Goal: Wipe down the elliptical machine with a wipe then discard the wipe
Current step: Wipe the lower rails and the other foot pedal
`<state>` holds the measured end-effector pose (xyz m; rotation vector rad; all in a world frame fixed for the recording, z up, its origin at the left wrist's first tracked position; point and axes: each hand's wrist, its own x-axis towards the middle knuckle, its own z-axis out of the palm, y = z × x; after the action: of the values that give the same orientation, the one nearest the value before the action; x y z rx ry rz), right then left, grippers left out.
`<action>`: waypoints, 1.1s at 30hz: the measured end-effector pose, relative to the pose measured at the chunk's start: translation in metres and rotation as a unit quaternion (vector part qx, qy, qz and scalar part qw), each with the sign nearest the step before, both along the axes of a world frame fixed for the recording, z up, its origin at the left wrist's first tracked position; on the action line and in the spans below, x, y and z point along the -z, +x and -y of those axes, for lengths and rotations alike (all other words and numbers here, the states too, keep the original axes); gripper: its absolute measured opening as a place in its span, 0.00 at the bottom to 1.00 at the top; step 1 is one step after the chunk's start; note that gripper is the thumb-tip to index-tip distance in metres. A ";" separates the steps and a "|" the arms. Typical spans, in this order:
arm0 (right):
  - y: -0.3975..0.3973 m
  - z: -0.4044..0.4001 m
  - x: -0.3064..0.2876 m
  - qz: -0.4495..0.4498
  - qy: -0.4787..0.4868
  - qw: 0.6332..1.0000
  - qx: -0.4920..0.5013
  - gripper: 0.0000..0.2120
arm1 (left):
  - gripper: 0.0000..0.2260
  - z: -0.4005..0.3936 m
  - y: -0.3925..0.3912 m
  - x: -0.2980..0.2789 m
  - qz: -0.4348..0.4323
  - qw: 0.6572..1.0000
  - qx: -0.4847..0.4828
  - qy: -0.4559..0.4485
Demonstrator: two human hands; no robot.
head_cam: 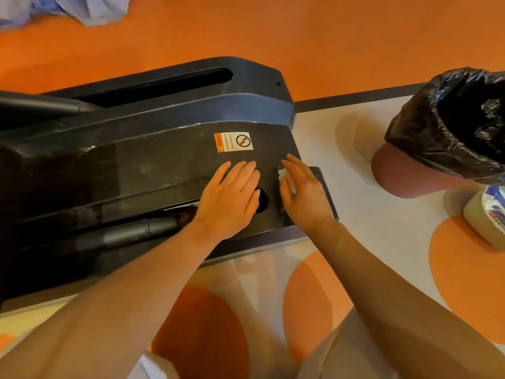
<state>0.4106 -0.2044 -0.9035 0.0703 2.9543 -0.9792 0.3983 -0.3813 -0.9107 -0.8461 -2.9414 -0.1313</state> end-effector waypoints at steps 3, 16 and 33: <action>0.005 -0.003 0.007 0.012 -0.022 1.000 0.004 0.23 | 0.25 -0.012 0.004 0.009 0.009 1.000 -0.022 0.004; 0.013 0.000 0.035 0.078 0.046 0.992 -0.092 0.26 | 0.25 -0.032 0.018 0.027 0.030 0.995 -0.091 0.018; 0.007 -0.005 0.032 0.077 0.065 0.986 -0.135 0.28 | 0.23 -0.028 0.018 0.031 0.032 0.995 -0.069 0.065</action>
<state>0.4176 -0.1991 -0.9357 -0.2357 2.7855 -0.7124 0.4160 -0.3531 -0.9412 -0.6305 -2.9984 -0.3408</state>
